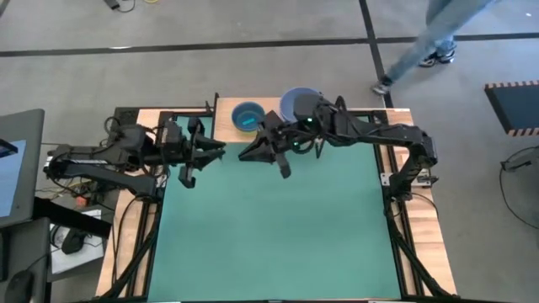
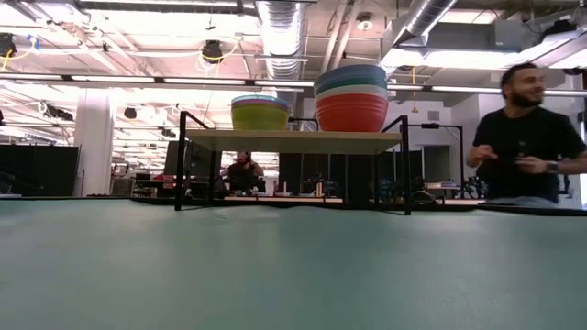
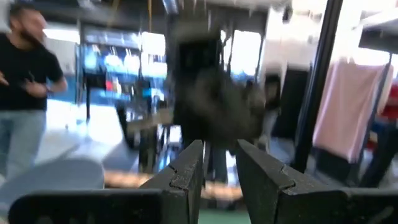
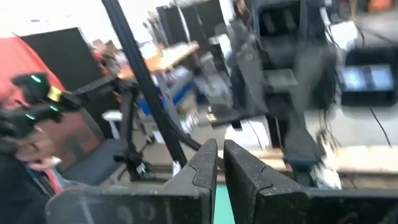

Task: Place and stack bowls onto a shelf
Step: Return to Home Position

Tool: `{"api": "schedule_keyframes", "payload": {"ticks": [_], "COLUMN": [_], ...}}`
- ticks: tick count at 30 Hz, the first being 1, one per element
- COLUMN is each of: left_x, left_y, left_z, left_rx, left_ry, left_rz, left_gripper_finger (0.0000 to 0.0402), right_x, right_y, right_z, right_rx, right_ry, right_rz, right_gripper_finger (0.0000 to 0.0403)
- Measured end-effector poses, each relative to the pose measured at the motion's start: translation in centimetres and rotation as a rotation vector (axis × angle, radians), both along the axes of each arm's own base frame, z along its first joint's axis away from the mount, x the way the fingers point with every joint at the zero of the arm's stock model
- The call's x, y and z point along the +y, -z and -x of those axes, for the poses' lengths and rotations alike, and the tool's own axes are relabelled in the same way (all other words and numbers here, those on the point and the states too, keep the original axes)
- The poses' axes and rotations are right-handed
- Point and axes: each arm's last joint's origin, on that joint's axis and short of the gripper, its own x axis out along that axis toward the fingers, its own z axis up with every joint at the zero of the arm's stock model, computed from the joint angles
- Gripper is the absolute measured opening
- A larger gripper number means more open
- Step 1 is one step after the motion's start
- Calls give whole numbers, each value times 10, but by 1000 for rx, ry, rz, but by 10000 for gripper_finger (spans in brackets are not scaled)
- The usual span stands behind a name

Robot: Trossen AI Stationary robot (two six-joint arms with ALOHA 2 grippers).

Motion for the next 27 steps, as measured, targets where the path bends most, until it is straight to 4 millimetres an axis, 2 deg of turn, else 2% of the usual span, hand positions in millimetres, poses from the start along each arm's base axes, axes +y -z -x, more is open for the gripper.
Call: {"api": "schedule_keyframes", "payload": {"ticks": [5,14,18,21,24,27], "left_x": [-3,-10,-13,-15,-13,-12], "left_y": [12,19,41,57,65,63], "left_z": [-4,-8,-13,-11,-2,9], "left_rx": [120,160,171,148,144,121], "left_ry": [28,50,62,64,55,42], "left_rz": [4,-71,-39,-1,27,31], "left_gripper_finger": [82,82,82,82,82,82], "right_x": [1,-3,-5,0,3,0], "right_y": [3,9,29,38,33,11], "right_z": [-1,-2,-8,-11,-2,22], "right_rx": [-25,-4,11,-3,25,-11], "right_ry": [-9,10,25,12,7,29], "right_rz": [-27,-17,-62,-100,-104,-47], "right_gripper_finger": [55,55,55,55,55,55]}}
